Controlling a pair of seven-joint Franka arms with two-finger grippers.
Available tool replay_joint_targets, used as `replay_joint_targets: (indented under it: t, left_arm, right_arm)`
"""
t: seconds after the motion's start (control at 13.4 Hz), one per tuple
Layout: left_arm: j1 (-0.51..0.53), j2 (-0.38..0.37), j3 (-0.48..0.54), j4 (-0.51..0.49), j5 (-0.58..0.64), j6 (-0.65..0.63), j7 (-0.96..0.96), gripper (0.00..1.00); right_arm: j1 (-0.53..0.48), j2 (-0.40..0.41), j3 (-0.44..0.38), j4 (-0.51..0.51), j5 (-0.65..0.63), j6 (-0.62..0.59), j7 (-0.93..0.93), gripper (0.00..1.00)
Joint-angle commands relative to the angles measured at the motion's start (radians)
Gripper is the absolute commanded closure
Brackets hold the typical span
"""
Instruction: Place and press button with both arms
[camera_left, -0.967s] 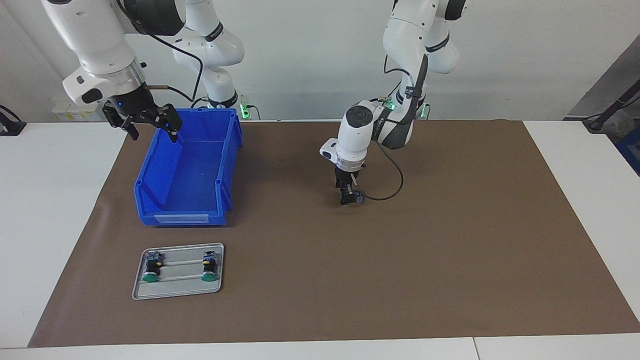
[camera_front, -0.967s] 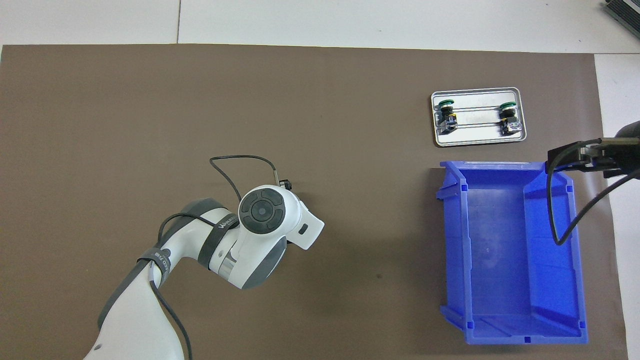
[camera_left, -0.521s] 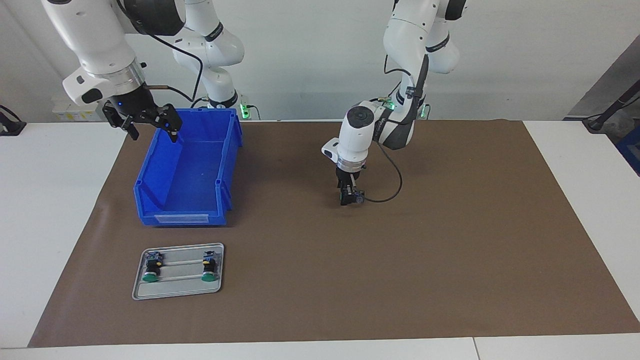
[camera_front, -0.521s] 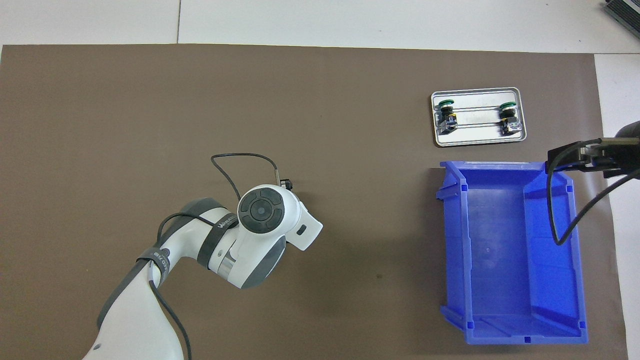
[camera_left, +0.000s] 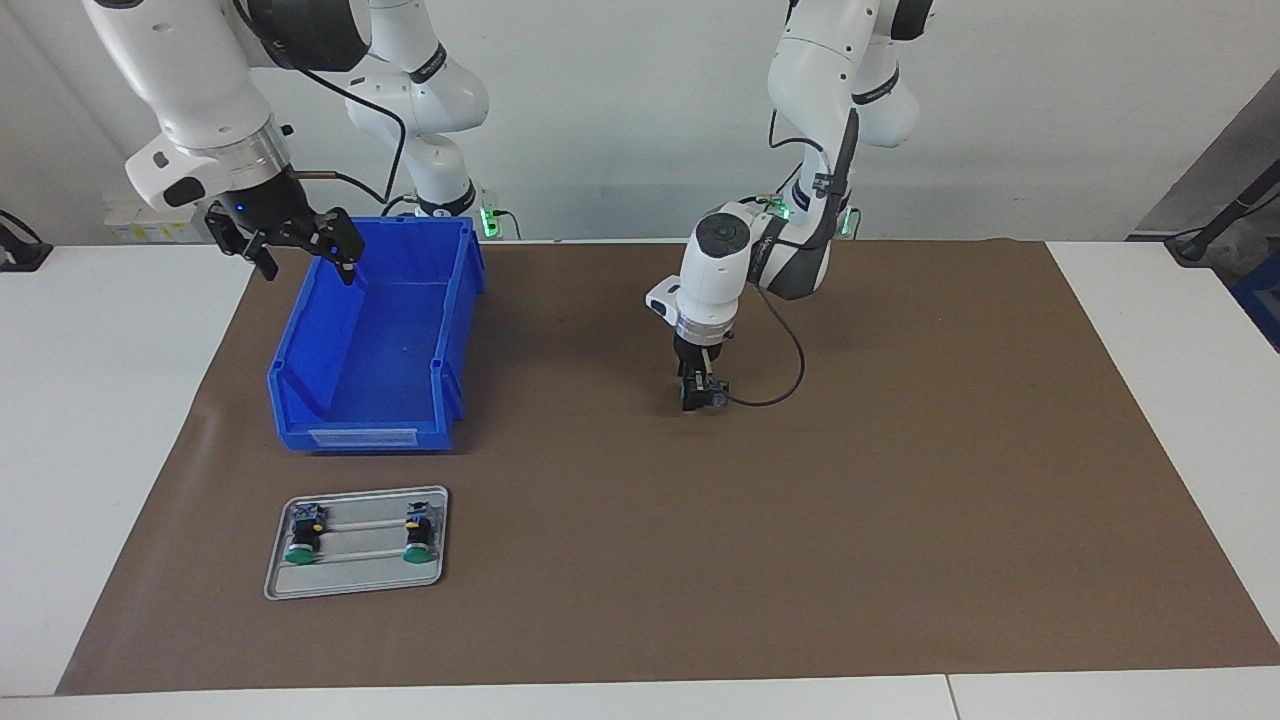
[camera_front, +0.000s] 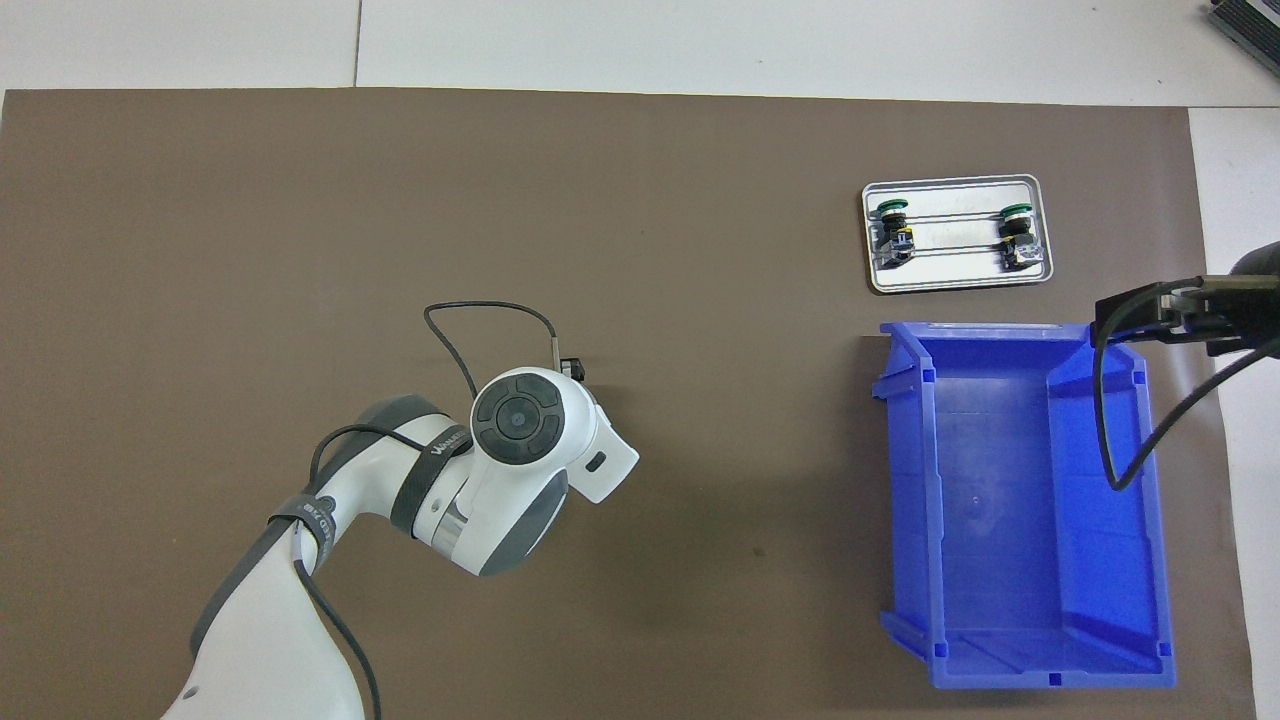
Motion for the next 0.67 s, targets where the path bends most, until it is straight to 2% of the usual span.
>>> replay_joint_targets:
  t: [0.0,0.59]
  left_arm:
    - [0.003,0.002,0.011,-0.021,0.001,0.018,0.024,0.43]
    - [0.006,0.003,0.014,-0.018,0.004,0.022,0.029,0.7]
  right_arm:
    - [-0.005,-0.023,0.004,-0.022,0.003,-0.004,-0.02,0.0]
    - [-0.005,-0.023,0.004,-0.022,0.003,-0.004,-0.02,0.0]
